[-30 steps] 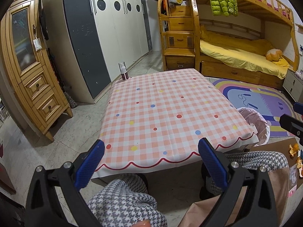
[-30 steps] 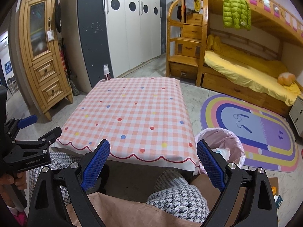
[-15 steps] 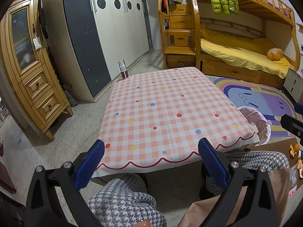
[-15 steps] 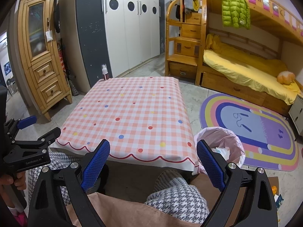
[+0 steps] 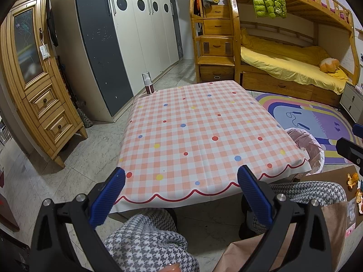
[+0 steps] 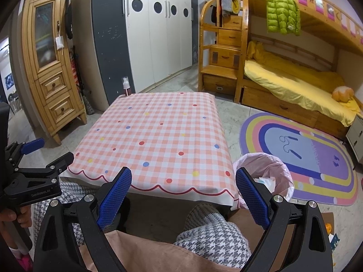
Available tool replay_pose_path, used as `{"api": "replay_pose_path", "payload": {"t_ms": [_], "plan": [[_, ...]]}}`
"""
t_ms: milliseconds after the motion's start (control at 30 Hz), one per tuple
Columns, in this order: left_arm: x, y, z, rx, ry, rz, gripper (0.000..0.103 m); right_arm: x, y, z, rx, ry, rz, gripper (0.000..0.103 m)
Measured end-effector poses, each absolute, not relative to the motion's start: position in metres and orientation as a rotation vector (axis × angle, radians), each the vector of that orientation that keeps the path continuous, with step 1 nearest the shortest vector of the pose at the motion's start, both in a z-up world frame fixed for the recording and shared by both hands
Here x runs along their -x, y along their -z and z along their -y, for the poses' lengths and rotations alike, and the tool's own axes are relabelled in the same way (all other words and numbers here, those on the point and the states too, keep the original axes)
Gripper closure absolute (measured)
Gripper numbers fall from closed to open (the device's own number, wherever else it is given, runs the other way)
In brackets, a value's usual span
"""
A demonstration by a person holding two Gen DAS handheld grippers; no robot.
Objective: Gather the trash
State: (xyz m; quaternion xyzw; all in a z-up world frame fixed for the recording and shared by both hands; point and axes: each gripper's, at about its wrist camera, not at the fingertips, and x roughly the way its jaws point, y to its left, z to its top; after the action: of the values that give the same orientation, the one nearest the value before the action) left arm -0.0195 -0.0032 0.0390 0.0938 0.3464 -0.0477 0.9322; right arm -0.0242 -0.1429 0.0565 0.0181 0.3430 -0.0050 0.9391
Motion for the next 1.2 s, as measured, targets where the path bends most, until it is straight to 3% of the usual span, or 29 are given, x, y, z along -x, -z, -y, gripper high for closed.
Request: {"api": "replay_pose_path", "payload": {"t_ms": [1200], "plan": [[0.0203,-0.0365,0.0006,-0.186,0.084,-0.712,0.007,0.0243,-0.0551,0.1429,-0.039,0.011,-0.704,0.011]]}}
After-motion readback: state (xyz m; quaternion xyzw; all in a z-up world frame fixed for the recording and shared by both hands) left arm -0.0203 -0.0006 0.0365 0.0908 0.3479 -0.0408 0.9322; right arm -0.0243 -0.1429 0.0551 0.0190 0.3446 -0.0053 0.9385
